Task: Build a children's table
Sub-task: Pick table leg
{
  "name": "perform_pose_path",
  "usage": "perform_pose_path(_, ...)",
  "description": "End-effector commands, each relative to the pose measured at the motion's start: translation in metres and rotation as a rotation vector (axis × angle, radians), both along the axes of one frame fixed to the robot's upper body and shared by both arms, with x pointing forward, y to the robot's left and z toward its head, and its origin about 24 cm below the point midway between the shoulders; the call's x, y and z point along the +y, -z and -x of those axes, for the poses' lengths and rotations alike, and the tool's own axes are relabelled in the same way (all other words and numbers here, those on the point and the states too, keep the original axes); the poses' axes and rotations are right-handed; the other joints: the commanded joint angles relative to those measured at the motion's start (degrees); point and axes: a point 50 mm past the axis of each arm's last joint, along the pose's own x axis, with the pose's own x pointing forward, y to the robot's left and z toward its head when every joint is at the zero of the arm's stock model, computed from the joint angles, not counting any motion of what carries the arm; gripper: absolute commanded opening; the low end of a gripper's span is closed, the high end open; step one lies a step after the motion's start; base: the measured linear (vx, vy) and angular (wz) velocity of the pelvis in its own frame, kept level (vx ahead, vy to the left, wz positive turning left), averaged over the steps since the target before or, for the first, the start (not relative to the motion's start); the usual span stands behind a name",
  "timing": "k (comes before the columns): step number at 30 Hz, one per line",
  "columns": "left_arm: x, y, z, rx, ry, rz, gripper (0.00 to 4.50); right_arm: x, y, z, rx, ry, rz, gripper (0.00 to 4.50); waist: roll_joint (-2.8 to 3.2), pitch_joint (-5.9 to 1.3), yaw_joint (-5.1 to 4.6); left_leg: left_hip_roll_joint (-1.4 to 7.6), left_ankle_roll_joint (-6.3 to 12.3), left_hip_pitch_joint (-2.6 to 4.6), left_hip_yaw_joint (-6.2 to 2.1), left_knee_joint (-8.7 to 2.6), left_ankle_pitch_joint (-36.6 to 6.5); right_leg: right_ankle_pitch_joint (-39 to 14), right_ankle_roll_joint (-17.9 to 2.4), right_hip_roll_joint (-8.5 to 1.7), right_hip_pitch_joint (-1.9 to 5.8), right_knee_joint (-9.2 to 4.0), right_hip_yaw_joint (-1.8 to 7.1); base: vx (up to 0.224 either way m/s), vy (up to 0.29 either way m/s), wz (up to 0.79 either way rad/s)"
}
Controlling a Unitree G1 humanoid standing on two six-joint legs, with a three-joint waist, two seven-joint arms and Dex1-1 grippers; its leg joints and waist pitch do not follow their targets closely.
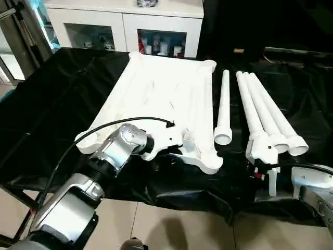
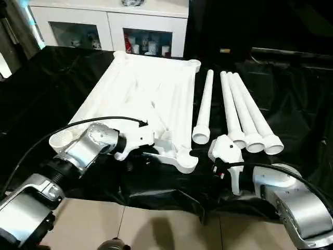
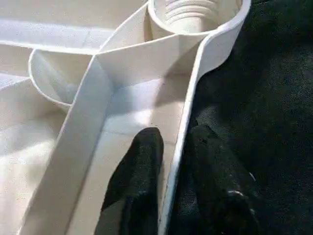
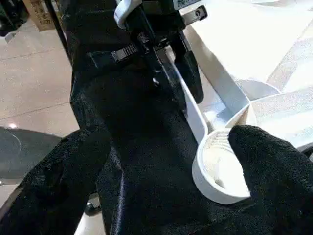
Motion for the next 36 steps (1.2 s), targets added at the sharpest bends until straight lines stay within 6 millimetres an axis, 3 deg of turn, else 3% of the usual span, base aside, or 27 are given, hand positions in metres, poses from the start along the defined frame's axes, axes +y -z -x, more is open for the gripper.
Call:
perform_pose_path(1,0.000,-0.007,-0.004,-0.024,-0.019,0.025,0.84,0.001,-0.004,0.002,-0.011,0.000,-0.006,4.50,-0.29,-3.61,0.10,3.75,2.42,1.03,-1.39,-3.93,-4.2,10.4,-14.1,-5.31,2.68,-4.02,2.20,0.000,0.000,0.00)
perform_pose_path(6,0.002,-0.009,-0.006,-0.058,-0.059,0.049,0.54,0.001,-0.003,0.002,-0.012,-0.001,-0.005,4.50,-0.43,-3.61,-0.08,3.71,2.46,0.86,-1.41,-3.94,-3.7,10.6,-13.9,-5.30,2.78,-3.99,2.21,0.000,0.000,0.00)
perform_pose_path(9,0.008,-0.010,-0.003,-0.064,-0.126,0.091,0.29,0.002,-0.003,0.002,-0.015,0.001,-0.008,4.50,-0.45,-3.80,-0.66,3.53,3.23,0.68,-1.38,-3.71,-2.1,14.0,-14.3,-5.17,2.87,-3.64,2.03,0.000,0.000,0.00)
perform_pose_path(10,0.010,-0.011,-0.002,-0.070,-0.144,0.094,0.29,0.002,-0.003,0.002,-0.016,0.002,-0.008,4.50,-0.77,-3.88,-0.80,3.56,3.32,0.68,-1.31,-3.68,-1.8,14.5,-14.4,-5.14,2.94,-3.55,2.03,0.000,0.000,0.00)
perform_pose_path(12,0.011,-0.011,-0.002,-0.077,-0.157,0.091,0.18,0.002,-0.003,0.002,-0.015,0.003,-0.010,4.50,-0.55,-3.64,-1.30,3.48,3.54,0.50,-1.33,-3.84,-2.3,13.2,-14.4,-5.07,2.85,-3.74,1.95,0.000,0.000,0.00)
perform_pose_path(13,0.013,-0.012,0.000,-0.087,-0.165,0.087,0.18,0.003,-0.002,0.002,-0.014,0.000,-0.008,4.50,-0.84,-3.57,-1.54,3.43,3.57,0.49,-1.26,-3.83,-2.8,12.0,-14.3,-5.06,2.91,-3.91,2.00,0.000,0.000,0.00)
perform_pose_path(15,0.017,-0.012,0.002,-0.099,-0.177,0.081,0.05,0.005,-0.001,0.002,-0.012,-0.005,-0.008,4.50,-0.59,-3.49,-1.89,3.58,3.64,0.64,-1.32,-3.97,-3.4,10.2,-14.3,-5.04,2.68,-4.02,1.99,0.000,0.000,0.00)
perform_pose_path(21,0.031,-0.016,0.008,-0.178,-0.188,0.060,0.05,0.006,-0.001,0.001,-0.012,-0.012,-0.008,4.50,-0.71,-3.24,-2.09,3.82,3.32,0.77,-1.32,-4.30,-4.9,6.5,-14.1,-5.10,2.41,-4.36,2.05,0.000,0.000,0.00)
perform_pose_path(30,0.043,-0.016,0.005,-0.287,-0.217,0.020,0.05,0.009,-0.001,-0.001,-0.012,-0.019,-0.009,4.50,-0.65,-3.36,-2.08,3.62,3.40,0.72,-1.22,-4.10,-3.7,9.0,-13.3,-5.00,2.34,-4.12,2.07,0.000,0.000,0.00)
perform_pose_path(31,0.043,-0.017,0.004,-0.287,-0.230,0.027,0.32,0.009,-0.001,0.000,-0.013,-0.018,-0.010,4.50,-0.69,-3.33,-2.10,3.62,3.35,0.70,-1.24,-4.13,-3.7,8.9,-13.3,-5.03,2.36,-4.14,2.09,0.000,0.000,0.00)
perform_pose_path(36,0.049,-0.033,-0.002,-0.337,-0.258,0.090,0.77,0.011,-0.002,0.000,-0.017,-0.010,-0.027,4.50,-0.52,-3.36,-2.10,3.54,3.08,0.72,-1.25,-4.09,-3.8,9.2,-13.6,-4.97,2.35,-4.17,2.07,0.000,0.000,0.00)
